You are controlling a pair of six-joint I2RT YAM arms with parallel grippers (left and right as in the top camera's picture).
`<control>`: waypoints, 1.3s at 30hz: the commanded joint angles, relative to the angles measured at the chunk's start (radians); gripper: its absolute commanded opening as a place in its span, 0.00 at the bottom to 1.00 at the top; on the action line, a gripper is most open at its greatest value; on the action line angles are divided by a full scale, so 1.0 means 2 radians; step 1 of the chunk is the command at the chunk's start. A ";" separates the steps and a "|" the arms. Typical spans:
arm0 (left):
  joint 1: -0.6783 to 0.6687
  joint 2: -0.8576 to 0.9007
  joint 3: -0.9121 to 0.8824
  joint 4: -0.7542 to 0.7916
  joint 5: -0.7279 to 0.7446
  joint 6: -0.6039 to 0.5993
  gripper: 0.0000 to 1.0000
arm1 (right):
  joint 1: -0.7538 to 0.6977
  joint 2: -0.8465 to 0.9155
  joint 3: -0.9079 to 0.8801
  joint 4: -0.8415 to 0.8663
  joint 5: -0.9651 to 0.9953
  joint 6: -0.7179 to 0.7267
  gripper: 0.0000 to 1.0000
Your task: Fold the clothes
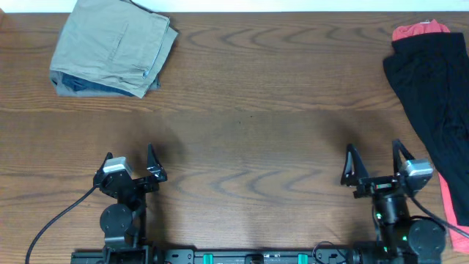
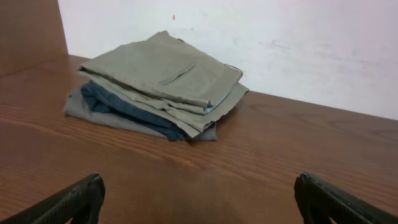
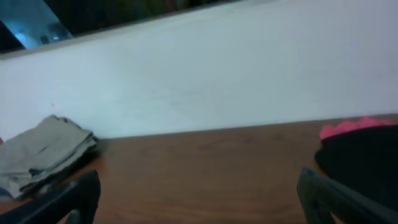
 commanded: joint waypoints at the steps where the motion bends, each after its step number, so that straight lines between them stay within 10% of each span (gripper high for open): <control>1: 0.002 -0.003 -0.011 -0.017 -0.014 0.004 0.98 | -0.005 -0.020 -0.046 0.058 -0.009 0.002 0.99; 10: 0.002 -0.003 -0.011 -0.017 -0.014 0.004 0.98 | -0.005 -0.019 -0.145 0.195 0.014 0.011 0.99; 39: 0.002 -0.003 -0.011 -0.017 -0.014 0.004 0.98 | -0.004 -0.019 -0.143 0.053 0.103 0.023 0.99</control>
